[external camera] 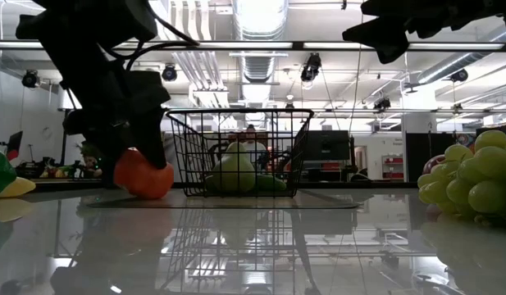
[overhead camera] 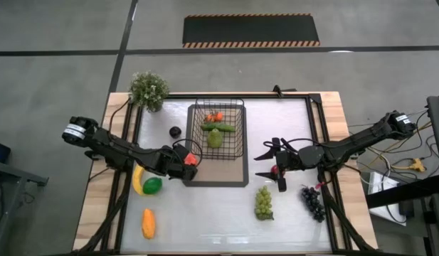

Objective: Build produce basket
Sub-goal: Put the pumpkin into the black wire basket

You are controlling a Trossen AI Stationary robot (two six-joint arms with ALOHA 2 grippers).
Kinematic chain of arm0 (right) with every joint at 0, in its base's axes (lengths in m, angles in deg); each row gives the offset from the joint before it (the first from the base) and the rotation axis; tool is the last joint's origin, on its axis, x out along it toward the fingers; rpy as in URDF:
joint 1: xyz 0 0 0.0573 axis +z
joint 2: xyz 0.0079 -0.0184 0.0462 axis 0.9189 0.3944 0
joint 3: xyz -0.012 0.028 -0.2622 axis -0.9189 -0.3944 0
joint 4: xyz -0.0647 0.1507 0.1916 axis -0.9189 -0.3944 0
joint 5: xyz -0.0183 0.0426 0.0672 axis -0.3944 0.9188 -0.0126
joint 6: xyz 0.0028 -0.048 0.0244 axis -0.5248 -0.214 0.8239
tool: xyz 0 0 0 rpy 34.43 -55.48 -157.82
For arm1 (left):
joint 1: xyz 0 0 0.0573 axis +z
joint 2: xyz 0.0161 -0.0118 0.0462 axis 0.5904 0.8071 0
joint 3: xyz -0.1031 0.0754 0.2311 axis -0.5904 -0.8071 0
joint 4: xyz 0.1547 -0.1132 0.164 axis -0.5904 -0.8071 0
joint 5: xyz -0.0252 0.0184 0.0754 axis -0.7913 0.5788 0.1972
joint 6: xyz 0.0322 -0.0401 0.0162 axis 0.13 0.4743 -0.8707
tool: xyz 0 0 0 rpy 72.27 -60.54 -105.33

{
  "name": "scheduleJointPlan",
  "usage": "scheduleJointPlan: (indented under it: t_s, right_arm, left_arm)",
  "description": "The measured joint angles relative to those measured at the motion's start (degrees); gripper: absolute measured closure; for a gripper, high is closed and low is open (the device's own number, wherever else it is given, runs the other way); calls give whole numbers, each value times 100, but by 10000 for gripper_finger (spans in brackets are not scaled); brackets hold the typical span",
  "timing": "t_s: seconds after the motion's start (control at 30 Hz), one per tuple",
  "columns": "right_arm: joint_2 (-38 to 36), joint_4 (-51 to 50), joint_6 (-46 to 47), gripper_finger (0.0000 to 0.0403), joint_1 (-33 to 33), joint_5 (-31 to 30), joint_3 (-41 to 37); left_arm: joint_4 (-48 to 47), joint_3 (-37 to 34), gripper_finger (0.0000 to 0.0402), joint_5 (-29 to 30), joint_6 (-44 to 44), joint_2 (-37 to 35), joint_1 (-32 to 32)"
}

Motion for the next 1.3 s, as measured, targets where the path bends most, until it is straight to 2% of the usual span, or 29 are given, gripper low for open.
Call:
scheduleJointPlan:
  t_s: [0.33, 0.63, 0.87, 0.93, 1.07, 1.2, 1.3]
  right_arm:
    - [0, 2, 14, 156, 0, -2, 0]
    - [0, -4, 104, 156, 0, -1, 0]
    - [36, 36, -23, 156, 2, 0, 0]
    - [139, 248, -190, 156, 2, 0, 0]
    - [567, 1154, -694, 156, 2, -2, 0]
    - [1275, 2575, -1306, 156, 2, -39, 0]
    - [1779, 3359, -1722, 156, 2, -162, 147]
  left_arm:
    - [-26, -2, 105, -24, -59, -42, 2]
    - [-388, 33, 103, -378, -75, -461, -143]
    - [-275, 48, 103, -388, -360, -1415, -765]
    - [108, 46, 102, -135, -808, -1718, -1015]
    - [1801, -68, 102, 559, -2442, -2179, -1411]
    - [3711, -218, 102, 651, -4130, -2317, -1469]
    - [4972, -373, 102, 548, -5011, -2278, -1467]
